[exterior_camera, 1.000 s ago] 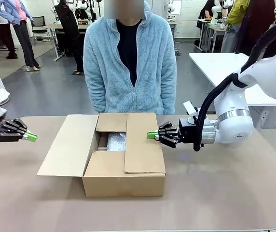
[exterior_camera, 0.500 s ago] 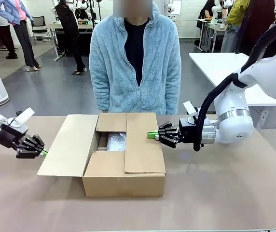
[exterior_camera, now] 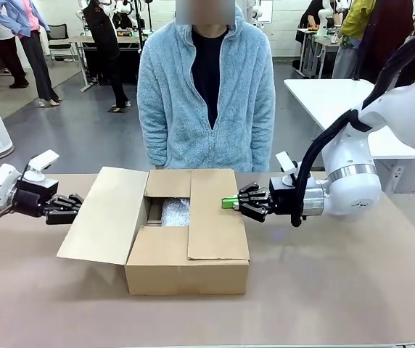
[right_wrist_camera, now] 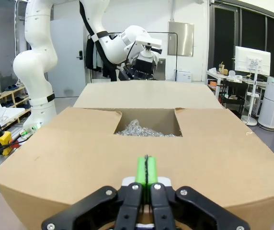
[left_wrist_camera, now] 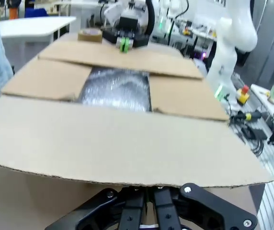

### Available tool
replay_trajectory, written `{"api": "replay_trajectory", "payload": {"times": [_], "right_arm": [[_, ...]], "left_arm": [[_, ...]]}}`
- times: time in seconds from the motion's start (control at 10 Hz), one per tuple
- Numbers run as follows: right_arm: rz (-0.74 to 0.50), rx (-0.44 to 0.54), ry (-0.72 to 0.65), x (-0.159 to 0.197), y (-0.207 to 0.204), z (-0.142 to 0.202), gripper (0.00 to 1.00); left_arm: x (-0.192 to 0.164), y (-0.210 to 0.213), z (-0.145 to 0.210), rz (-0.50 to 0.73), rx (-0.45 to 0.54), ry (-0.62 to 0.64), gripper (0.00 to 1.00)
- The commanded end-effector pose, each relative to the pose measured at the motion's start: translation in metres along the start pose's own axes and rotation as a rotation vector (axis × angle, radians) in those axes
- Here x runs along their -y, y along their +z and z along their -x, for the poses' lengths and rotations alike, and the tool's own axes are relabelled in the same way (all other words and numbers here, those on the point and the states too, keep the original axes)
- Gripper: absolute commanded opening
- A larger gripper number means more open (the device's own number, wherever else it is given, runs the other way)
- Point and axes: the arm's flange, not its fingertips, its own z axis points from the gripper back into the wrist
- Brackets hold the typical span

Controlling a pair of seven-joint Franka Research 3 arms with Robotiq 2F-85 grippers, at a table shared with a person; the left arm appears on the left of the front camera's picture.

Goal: Wrap the clocks to prevent damage.
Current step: Push the left (or right) flap of the Package Box to close it.

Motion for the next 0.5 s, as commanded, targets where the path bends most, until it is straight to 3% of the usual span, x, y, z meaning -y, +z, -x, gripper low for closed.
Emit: {"api": "replay_trajectory", "payload": {"times": [0.0,0.4], "right_arm": [[0.004,0.003,-0.007,0.000,-0.001,0.003,0.01],[0.004,0.003,-0.007,0.000,-0.001,0.003,0.01]], "left_arm": [[-0.004,-0.009,-0.008,0.027,0.143,0.022,0.00],[-0.004,-0.045,-0.025,0.079,0.183,0.016,0.00]]}}
